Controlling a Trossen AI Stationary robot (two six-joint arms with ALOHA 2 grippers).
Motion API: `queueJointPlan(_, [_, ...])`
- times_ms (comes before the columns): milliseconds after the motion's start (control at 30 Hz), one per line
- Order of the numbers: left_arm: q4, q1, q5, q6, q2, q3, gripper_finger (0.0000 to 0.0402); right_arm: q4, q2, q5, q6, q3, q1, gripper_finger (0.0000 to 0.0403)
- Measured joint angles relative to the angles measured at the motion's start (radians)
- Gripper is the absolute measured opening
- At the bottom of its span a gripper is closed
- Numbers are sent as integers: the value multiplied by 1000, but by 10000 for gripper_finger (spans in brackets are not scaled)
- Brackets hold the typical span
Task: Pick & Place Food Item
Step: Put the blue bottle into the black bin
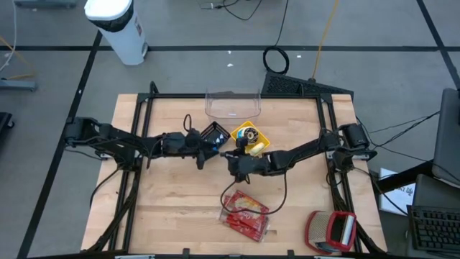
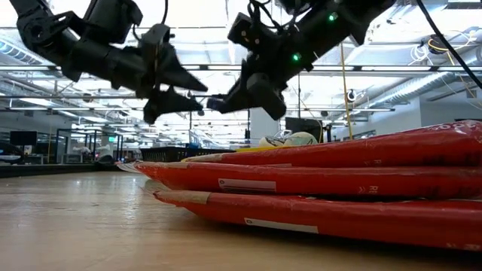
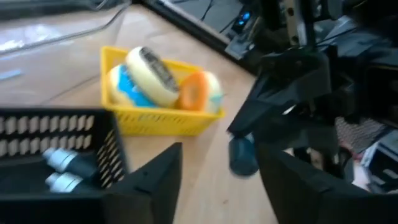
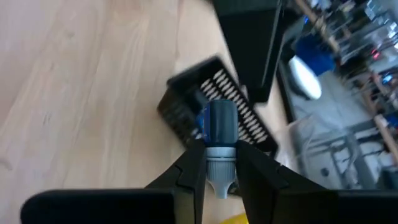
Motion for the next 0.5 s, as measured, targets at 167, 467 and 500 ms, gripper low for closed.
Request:
queueJointPlan(167, [-2,-14,0,-3,0,33,263,62,0,1,-43,0,-14,59])
queueJointPlan(467, [-3,-19,-2,-22,0,57,285,182,0,6,-136,0,-31,59])
queueJointPlan(500, [-3,-19,-9,-22,0,57,282,195,0,11,-138,0,-33,59])
